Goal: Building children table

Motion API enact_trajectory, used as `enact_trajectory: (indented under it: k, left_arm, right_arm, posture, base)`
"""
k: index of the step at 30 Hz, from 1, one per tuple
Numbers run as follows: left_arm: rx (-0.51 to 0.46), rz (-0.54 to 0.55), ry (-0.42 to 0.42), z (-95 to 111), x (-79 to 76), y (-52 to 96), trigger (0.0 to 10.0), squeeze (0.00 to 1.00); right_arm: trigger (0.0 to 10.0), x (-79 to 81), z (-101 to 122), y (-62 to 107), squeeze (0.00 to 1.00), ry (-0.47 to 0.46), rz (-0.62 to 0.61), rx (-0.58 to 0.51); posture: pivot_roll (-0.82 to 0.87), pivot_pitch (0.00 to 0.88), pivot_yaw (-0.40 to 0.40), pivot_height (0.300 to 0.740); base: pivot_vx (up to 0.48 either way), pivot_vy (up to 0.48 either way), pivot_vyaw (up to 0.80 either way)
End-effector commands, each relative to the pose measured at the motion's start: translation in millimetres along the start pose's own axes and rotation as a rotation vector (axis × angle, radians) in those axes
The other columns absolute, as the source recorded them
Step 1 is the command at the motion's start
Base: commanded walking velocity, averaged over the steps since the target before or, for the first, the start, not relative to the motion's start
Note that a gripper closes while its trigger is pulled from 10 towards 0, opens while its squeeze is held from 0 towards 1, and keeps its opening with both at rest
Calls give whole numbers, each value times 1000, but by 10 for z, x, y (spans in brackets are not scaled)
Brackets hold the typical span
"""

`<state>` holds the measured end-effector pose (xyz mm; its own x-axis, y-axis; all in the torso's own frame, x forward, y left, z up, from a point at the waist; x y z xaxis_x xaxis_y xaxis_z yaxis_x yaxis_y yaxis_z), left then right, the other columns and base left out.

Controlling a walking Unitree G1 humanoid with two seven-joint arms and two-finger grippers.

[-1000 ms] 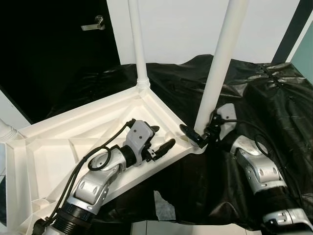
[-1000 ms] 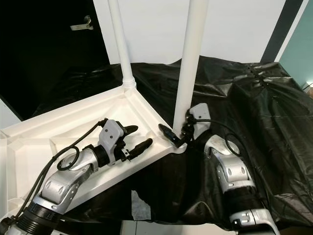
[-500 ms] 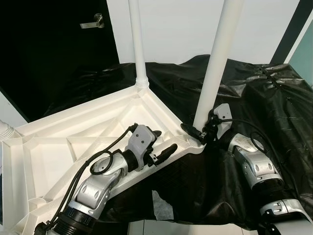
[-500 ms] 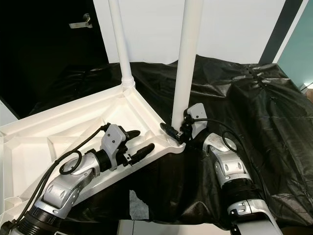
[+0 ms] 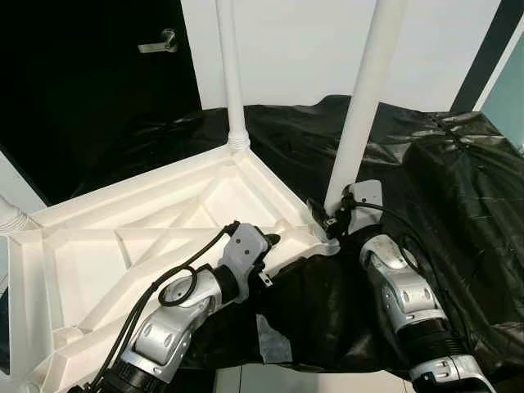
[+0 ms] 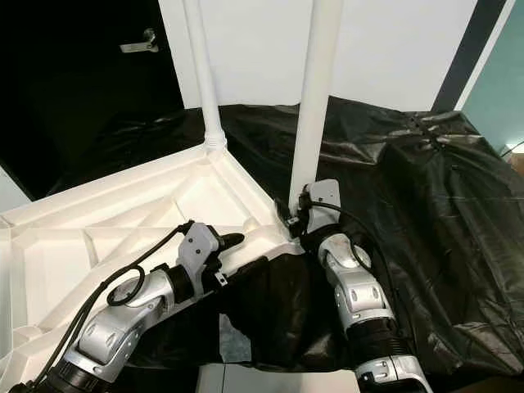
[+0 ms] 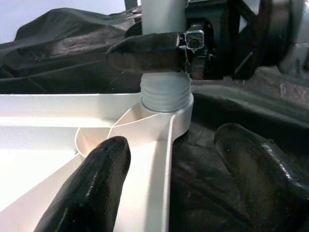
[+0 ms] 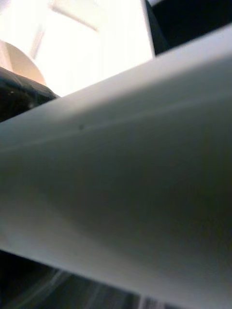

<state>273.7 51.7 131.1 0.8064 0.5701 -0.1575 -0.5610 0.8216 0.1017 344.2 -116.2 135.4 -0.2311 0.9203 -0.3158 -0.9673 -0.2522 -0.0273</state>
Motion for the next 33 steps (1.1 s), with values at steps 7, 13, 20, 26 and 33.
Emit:
enact_trajectory:
  k: [7, 13, 20, 26, 33]
  left_arm:
    - [18, -19, -14, 19, 5, 25, 10000, 0]
    - [20, -25, -19, 35, -1, 21, 10000, 0]
    - [20, -22, -24, 47, 10, 23, 10000, 0]
    - [20, -20, -26, 49, 9, 31, 10000, 0]
    - [26, -24, -28, 30, 7, 32, 10000, 0]
  right_arm:
    - [10000, 207, -92, 92, 0, -77, -149, 98]
    - [10000, 164, 6, 114, 239, -51, -163, 60]
    - [10000, 51, 98, 165, 1000, -46, -95, -27]
    - [10000, -61, 85, 271, 1000, -21, 125, -102]
    - [10000, -121, 36, 231, 0, 78, 358, -131]
  posture:
    - [-24, 0, 17, 740]
    - [-26, 0, 18, 740]
    - [-21, 0, 13, 740]
    - [-20, 0, 10, 740]
    - [-15, 0, 6, 740]
  base:
    - [0, 0, 0]
    - [0, 0, 0]
    - [0, 0, 0]
    - [0, 0, 0]
    - [0, 0, 0]
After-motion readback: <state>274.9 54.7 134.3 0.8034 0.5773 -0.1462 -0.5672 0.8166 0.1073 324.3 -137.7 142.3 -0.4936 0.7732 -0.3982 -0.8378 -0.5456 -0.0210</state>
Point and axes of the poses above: a point about 5 cm out from each wrist's last joint towards the gripper, its own y axis pointing back from the gripper into the wrist, its own z axis along the axis of the wrist's last joint, x = y × z, the point moved 3 cm from there along -y, pointing out of the wrist towards the gripper, and after that the axes turned 15 degrees about y, right-handed, at the moved point
